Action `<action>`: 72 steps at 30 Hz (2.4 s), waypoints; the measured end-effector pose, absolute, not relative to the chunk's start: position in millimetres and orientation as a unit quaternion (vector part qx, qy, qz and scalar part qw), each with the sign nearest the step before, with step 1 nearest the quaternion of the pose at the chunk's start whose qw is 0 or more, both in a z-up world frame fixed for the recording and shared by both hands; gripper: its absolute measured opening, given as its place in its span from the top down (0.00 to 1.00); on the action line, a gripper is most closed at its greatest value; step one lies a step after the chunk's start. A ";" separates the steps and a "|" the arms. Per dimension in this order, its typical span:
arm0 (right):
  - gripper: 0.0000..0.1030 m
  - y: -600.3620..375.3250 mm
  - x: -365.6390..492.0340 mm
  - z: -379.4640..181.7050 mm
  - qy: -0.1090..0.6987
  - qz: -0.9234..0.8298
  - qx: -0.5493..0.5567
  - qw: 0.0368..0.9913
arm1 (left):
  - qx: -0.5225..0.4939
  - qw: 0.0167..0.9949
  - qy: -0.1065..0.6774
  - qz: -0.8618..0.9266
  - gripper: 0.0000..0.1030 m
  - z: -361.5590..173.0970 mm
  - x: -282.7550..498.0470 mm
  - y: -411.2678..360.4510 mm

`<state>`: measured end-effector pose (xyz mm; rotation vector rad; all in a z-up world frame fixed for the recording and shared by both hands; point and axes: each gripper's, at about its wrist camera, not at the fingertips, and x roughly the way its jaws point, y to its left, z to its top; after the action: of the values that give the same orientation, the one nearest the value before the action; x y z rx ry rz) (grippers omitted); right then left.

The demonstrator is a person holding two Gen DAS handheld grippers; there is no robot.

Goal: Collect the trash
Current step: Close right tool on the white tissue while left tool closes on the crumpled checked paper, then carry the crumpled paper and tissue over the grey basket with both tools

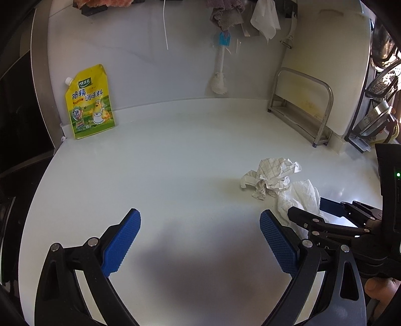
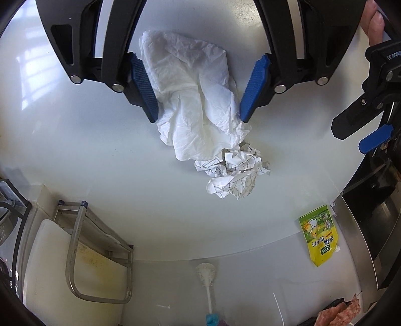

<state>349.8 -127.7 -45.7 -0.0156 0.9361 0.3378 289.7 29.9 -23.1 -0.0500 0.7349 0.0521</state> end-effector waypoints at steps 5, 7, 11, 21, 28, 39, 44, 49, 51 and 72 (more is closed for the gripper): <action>0.76 -133.3 346.8 -45.3 0.449 0.171 0.003 0.877 | -0.029 0.930 0.366 0.019 0.09 -23.8 293.4 26.2; 0.78 -140.2 344.8 -43.3 0.445 0.169 0.014 0.879 | -0.031 0.930 0.367 0.013 0.09 -23.4 295.2 21.4; 0.83 -163.9 341.1 -38.3 0.434 0.157 0.050 0.886 | -0.030 0.928 0.372 -0.001 0.09 -23.8 301.1 8.0; 0.83 -237.5 335.3 -27.7 0.395 0.102 0.138 0.903 | -0.032 0.921 0.386 -0.025 0.09 -29.2 332.6 -32.2; 0.83 -247.4 335.8 -27.5 0.394 0.107 0.166 0.898 | -0.012 0.916 0.400 -0.006 0.09 -42.2 368.1 -52.0; 0.83 -245.7 335.8 -27.4 0.393 0.110 0.164 0.898 | -0.011 0.903 0.429 0.001 0.43 -58.6 390.8 -54.1; 0.83 -242.6 336.8 -28.8 0.394 0.111 0.158 0.899 | -0.018 0.909 0.417 -0.013 0.59 -55.3 384.6 -51.8; 0.83 -241.0 336.2 -27.9 0.392 0.112 0.154 0.900 | -0.010 0.919 0.393 -0.017 0.63 -49.0 366.6 -48.8; 0.83 -240.0 334.0 -26.6 0.389 0.113 0.153 0.901 | -0.002 0.922 0.387 -0.014 0.63 -46.3 356.8 -48.0; 0.83 -240.2 107.5 -1.9 0.358 0.067 0.149 0.919 | 0.057 0.940 0.328 -0.068 0.63 17.9 146.1 -53.9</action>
<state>107.5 -240.2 -1.9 0.3071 0.7361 0.1386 146.1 -53.9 17.9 0.1168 0.6699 -0.1382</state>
